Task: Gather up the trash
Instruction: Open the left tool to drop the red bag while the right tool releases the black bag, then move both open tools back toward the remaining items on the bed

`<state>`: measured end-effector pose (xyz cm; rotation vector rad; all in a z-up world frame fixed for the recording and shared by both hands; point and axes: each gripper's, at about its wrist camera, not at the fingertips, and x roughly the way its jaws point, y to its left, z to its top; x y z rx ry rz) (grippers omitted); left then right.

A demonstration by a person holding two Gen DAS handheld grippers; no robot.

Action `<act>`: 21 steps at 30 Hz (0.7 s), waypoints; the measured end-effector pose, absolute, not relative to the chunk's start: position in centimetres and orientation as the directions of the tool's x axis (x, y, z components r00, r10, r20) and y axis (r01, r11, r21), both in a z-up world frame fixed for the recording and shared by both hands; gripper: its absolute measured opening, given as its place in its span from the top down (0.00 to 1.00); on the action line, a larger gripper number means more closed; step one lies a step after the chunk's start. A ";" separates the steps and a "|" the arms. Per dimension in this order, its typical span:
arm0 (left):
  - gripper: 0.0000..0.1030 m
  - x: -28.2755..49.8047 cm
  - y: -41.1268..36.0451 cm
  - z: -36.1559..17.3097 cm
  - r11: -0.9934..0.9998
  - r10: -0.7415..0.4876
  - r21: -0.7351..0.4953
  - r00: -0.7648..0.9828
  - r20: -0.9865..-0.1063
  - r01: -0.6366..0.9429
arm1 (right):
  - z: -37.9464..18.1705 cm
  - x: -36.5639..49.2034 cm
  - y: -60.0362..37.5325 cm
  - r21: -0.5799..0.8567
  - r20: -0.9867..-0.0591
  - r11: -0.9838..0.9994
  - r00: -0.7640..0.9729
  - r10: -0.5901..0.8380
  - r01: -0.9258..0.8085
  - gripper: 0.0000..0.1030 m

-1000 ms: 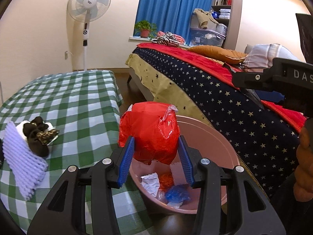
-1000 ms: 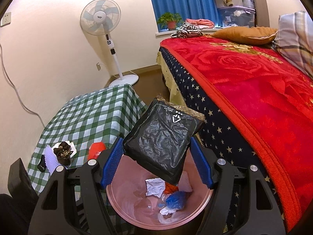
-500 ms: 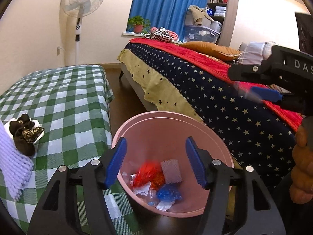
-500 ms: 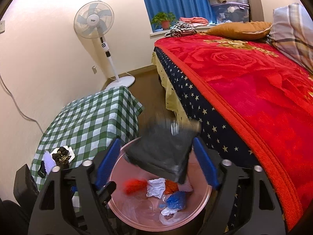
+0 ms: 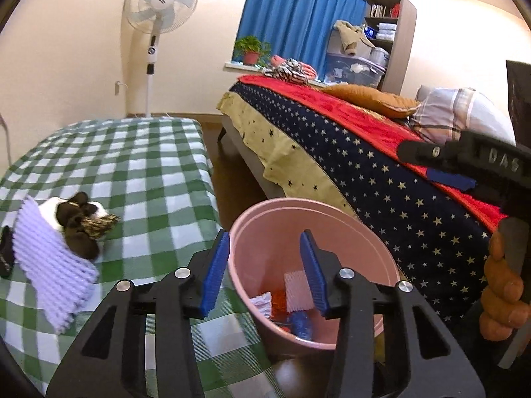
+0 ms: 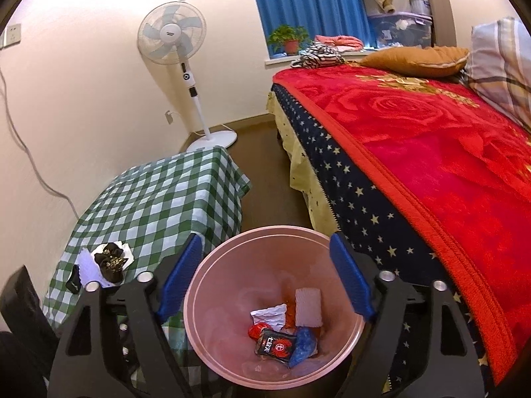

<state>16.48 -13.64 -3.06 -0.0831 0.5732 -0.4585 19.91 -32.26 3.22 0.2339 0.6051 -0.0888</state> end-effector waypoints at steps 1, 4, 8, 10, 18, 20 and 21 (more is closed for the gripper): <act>0.58 16.3 -13.3 -2.9 0.899 -0.436 -0.201 0.748 -0.501 0.389 | 3.2 19.8 -32.0 0.188 -0.571 0.972 0.821 -0.010 0.143 0.32; 0.65 15.9 -11.9 -2.3 0.908 -0.417 -0.202 0.765 -0.491 0.366 | 3.4 19.5 -31.1 0.186 -0.563 0.976 0.826 0.010 0.116 0.42; 0.70 15.4 -9.7 -1.7 0.924 -0.381 -0.204 0.789 -0.482 0.322 | 3.7 19.1 -29.4 0.178 -0.550 0.981 0.834 0.036 0.075 0.53; 0.71 15.3 -8.8 -1.5 0.931 -0.365 -0.205 0.799 -0.478 0.302 | 3.8 19.0 -28.5 0.176 -0.545 0.983 0.837 0.051 0.055 0.58; 0.74 14.9 -4.4 -1.1 0.960 -0.265 -0.205 0.845 -0.465 0.189 | 3.8 19.8 -24.0 0.152 -0.530 0.987 0.838 0.129 -0.055 0.65; 0.74 15.0 -3.4 -1.2 0.965 -0.244 -0.205 0.850 -0.466 0.165 | 3.5 20.3 -22.9 0.143 -0.533 0.986 0.833 0.149 -0.085 0.66; 0.74 15.0 -2.8 -1.3 0.967 -0.229 -0.206 0.854 -0.467 0.147 | 3.3 20.6 -22.2 0.140 -0.536 0.985 0.828 0.163 -0.103 0.66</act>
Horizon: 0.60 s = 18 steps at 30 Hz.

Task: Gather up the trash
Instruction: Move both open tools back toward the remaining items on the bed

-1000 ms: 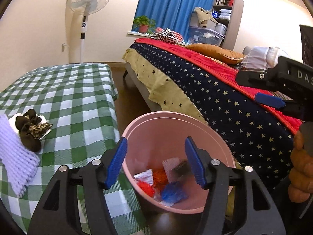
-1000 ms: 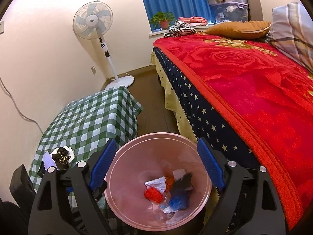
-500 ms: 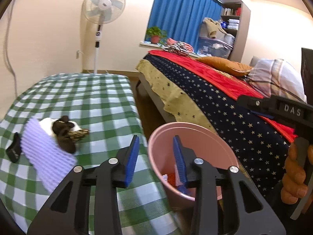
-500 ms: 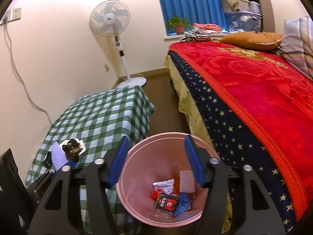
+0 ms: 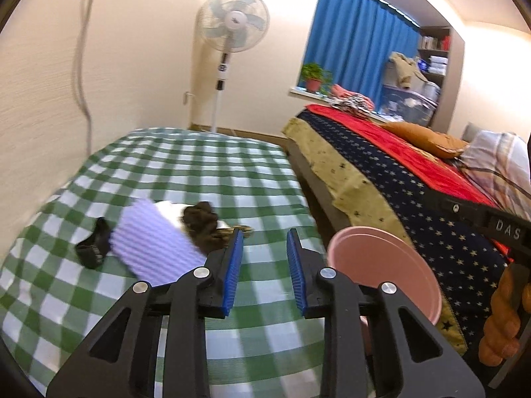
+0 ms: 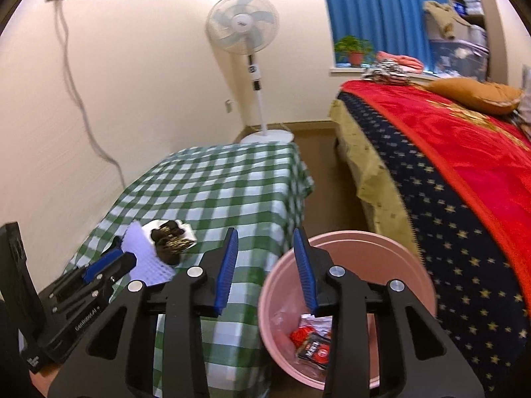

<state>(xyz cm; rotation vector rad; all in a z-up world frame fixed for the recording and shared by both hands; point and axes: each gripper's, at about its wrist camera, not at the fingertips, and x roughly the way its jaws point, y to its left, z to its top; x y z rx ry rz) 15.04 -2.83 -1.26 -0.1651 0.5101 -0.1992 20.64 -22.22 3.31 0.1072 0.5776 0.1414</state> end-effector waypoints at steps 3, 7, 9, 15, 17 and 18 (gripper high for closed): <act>0.74 15.3 -1.1 -1.5 0.974 -0.181 -0.210 0.865 -0.468 0.090 | 2.7 21.6 -20.7 0.148 -0.541 0.978 0.817 0.202 -0.144 0.66; 0.74 15.5 0.7 -1.7 0.978 -0.120 -0.207 0.877 -0.465 0.025 | 1.9 22.9 -18.9 0.189 -0.540 0.965 0.802 0.255 -0.180 0.66; 0.74 15.7 1.5 -1.9 0.979 -0.090 -0.202 0.880 -0.467 -0.008 | 1.5 23.5 -17.9 0.205 -0.537 0.959 0.797 0.276 -0.194 0.66; 0.74 16.3 3.2 -2.6 0.977 -0.031 -0.199 0.877 -0.479 -0.074 | 0.4 25.3 -15.1 0.235 -0.537 0.943 0.777 0.328 -0.236 0.67; 0.74 16.4 3.7 -2.8 0.976 -0.014 -0.197 0.875 -0.483 -0.093 | 0.0 25.8 -14.2 0.237 -0.542 0.939 0.769 0.339 -0.248 0.67; 0.74 16.4 3.9 -2.9 0.975 -0.006 -0.196 0.875 -0.485 -0.102 | -0.2 26.0 -13.9 0.240 -0.544 0.938 0.765 0.345 -0.252 0.67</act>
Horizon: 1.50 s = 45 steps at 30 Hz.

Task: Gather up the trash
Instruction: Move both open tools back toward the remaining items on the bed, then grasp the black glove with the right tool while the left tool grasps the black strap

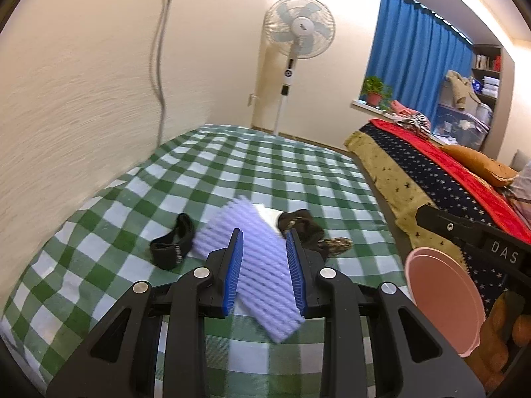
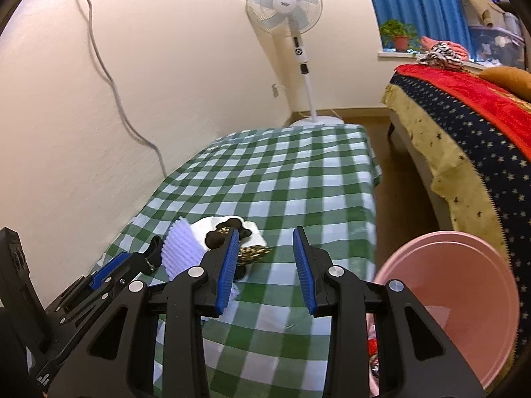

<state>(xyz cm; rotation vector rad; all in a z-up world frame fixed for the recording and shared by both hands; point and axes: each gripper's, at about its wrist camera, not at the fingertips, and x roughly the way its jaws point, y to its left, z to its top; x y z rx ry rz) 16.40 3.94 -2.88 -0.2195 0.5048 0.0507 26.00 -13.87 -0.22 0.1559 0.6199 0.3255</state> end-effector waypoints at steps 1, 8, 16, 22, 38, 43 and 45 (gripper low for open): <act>0.74 16.5 4.1 -3.0 0.974 0.000 -0.196 0.874 -0.486 -0.110 | -0.4 26.3 -13.5 0.242 -0.546 0.936 0.762 0.350 -0.256 0.67; 0.74 16.8 5.7 -3.7 0.963 0.065 -0.193 0.857 -0.511 -0.188 | -2.0 28.1 -11.4 0.254 -0.572 0.927 0.730 0.374 -0.276 0.66; 0.74 17.3 8.7 -4.3 0.928 0.143 -0.218 0.827 -0.543 -0.304 | -4.2 29.7 -9.5 0.229 -0.623 0.931 0.692 0.365 -0.285 0.65; 0.74 18.0 10.3 -5.3 0.906 0.156 -0.239 0.801 -0.578 -0.350 | -5.3 30.9 -9.1 0.237 -0.648 0.933 0.671 0.360 -0.272 0.65; 0.74 19.8 12.4 -7.1 0.879 0.134 -0.275 0.755 -0.642 -0.390 | -6.8 31.7 -8.7 0.243 -0.687 0.925 0.621 0.377 -0.293 0.86; 0.74 20.2 12.6 -7.5 0.878 0.105 -0.293 0.748 -0.655 -0.379 | -6.9 31.6 -8.7 0.250 -0.690 0.921 0.613 0.386 -0.299 0.96; 0.74 20.3 12.6 -7.6 0.877 0.095 -0.298 0.744 -0.661 -0.377 | -6.8 31.6 -8.7 0.250 -0.689 0.920 0.613 0.387 -0.301 0.96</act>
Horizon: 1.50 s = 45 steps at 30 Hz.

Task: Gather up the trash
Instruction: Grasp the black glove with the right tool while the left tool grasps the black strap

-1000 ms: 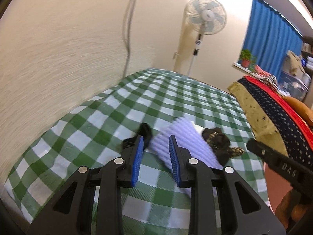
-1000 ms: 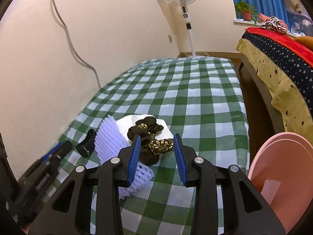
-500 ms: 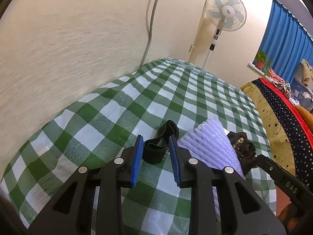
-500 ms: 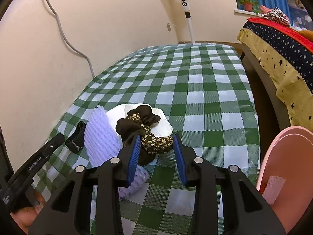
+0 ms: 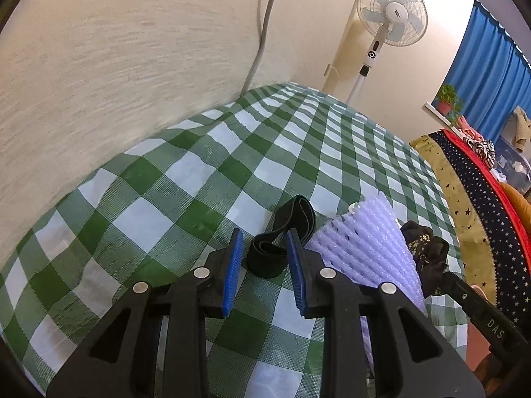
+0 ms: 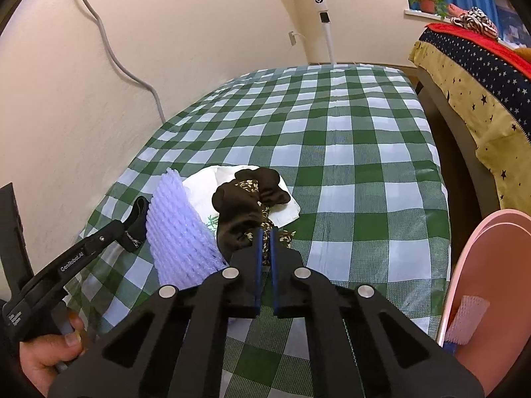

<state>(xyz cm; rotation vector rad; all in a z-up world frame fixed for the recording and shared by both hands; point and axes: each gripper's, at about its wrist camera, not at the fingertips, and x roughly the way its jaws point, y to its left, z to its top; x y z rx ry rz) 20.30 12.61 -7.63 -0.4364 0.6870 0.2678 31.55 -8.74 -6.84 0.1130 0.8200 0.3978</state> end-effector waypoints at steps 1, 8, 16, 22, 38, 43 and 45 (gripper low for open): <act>0.74 20.4 12.6 -7.7 0.876 0.091 -0.300 0.741 -0.665 -0.377 | -6.8 31.5 -8.7 0.248 -0.687 0.921 0.615 0.386 -0.301 0.96; 0.74 20.9 12.4 -8.1 0.880 0.057 -0.310 0.728 -0.684 -0.360 | -6.2 31.3 -9.1 0.248 -0.667 0.921 0.637 0.386 -0.299 0.96; 0.92 20.6 12.5 -8.3 0.875 0.057 -0.314 0.721 -0.691 -0.369 | -5.3 30.9 -9.6 0.242 -0.649 0.922 0.656 0.385 -0.302 0.96; 0.94 20.0 12.2 -7.2 0.886 0.089 -0.283 0.733 -0.674 -0.368 | -4.4 30.3 -10.0 0.239 -0.632 0.924 0.674 0.382 -0.300 0.97; 0.94 17.6 9.5 -3.4 0.932 0.080 -0.240 0.802 -0.592 -0.271 | -1.1 27.1 -11.9 0.200 -0.583 0.936 0.733 0.351 -0.289 0.97; 0.94 16.7 8.4 -2.6 0.943 0.056 -0.237 0.813 -0.580 -0.234 | -0.2 26.0 -13.1 0.201 -0.573 0.941 0.747 0.339 -0.273 0.97; 0.94 16.3 8.0 -2.3 0.948 0.045 -0.234 0.817 -0.575 -0.216 | 0.2 25.5 -13.6 0.200 -0.571 0.943 0.751 0.333 -0.266 0.97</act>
